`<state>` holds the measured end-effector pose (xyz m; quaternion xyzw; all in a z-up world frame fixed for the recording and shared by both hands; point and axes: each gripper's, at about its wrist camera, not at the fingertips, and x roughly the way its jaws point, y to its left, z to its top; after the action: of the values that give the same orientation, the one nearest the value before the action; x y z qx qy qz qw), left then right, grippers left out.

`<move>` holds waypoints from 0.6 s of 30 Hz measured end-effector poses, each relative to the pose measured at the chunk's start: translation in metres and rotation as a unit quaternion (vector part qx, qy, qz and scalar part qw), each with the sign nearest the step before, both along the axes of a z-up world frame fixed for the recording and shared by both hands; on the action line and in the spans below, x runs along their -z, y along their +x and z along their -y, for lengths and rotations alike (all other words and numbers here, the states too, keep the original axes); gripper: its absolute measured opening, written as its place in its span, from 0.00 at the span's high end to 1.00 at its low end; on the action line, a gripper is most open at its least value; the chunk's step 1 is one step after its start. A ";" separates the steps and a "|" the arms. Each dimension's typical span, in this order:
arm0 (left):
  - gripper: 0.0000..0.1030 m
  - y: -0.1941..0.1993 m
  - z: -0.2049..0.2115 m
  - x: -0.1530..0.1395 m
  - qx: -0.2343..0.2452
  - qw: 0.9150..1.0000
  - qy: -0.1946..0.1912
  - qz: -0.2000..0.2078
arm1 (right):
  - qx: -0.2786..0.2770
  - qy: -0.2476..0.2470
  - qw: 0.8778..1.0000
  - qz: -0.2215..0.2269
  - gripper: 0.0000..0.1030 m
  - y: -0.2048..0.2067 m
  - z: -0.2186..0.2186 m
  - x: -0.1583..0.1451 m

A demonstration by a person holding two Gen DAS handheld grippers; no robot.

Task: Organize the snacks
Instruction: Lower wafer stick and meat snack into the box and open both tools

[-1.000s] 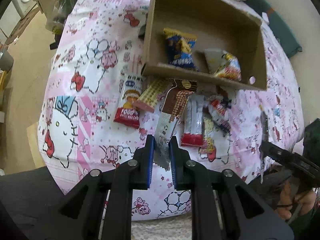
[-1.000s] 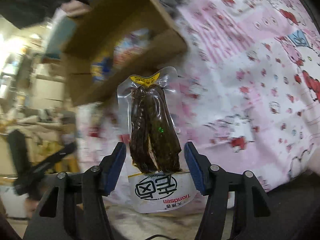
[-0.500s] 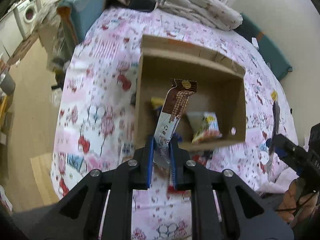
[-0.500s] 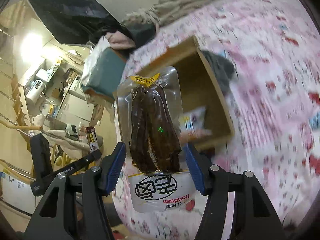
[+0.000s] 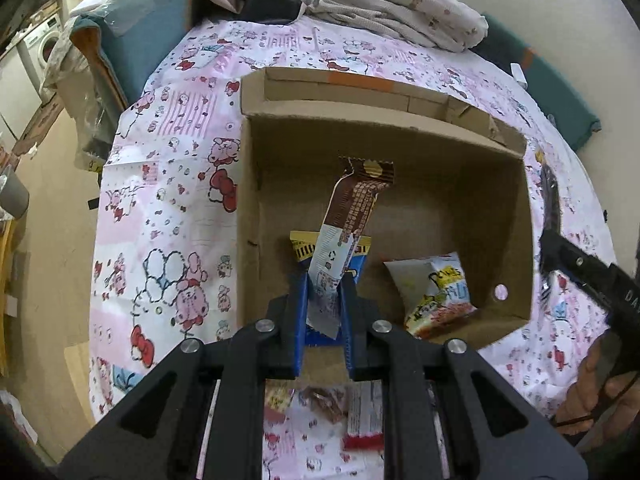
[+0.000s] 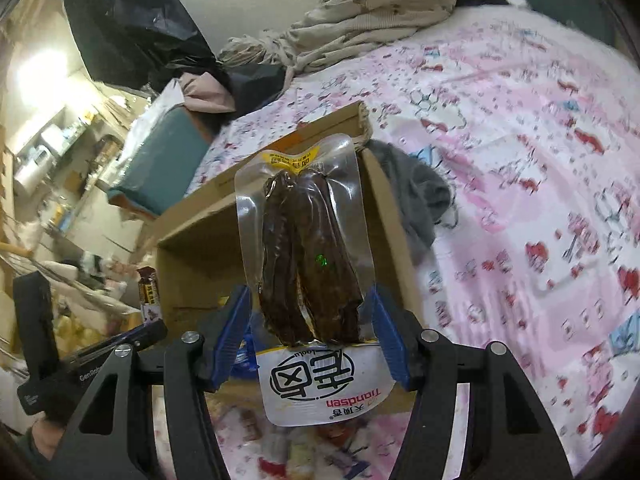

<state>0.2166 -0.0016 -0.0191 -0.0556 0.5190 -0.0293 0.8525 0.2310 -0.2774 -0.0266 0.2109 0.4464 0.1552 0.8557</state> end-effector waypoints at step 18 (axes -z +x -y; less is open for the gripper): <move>0.87 0.004 0.010 0.022 0.013 1.000 0.019 0.002 | 0.011 -0.044 0.999 -0.010 0.35 0.010 -0.001 0.013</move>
<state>0.2201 -0.0116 -0.0408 -0.0329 0.5181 -0.0308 0.8541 0.2410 -0.2760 -0.0399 0.1799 0.4586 0.1238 0.8614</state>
